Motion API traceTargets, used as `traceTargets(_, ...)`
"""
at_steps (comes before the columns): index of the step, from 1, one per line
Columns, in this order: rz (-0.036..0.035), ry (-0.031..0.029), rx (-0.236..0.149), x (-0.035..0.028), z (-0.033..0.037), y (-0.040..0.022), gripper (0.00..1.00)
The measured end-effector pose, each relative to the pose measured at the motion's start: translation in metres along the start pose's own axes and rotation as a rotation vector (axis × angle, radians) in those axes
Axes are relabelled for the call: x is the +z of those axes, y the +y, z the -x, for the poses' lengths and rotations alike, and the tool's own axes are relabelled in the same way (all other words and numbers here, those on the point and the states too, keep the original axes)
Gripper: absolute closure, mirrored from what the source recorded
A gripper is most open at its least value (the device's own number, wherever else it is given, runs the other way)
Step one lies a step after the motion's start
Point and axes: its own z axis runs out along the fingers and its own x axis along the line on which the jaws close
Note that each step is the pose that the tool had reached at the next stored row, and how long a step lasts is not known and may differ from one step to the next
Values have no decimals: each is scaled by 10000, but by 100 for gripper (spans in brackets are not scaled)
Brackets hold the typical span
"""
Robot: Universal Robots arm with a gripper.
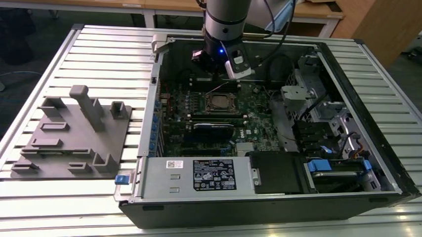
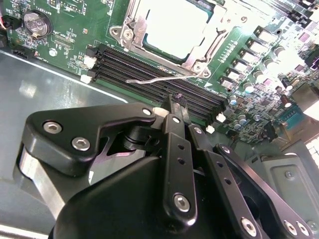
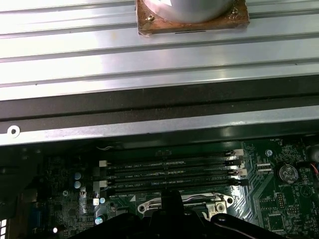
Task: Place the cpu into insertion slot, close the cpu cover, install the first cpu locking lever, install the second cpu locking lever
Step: 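Install the first cpu locking lever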
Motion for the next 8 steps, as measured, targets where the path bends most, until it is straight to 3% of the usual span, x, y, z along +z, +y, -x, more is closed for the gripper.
traceTargets(8, 1, 0, 0, 11, 0, -3, 90)
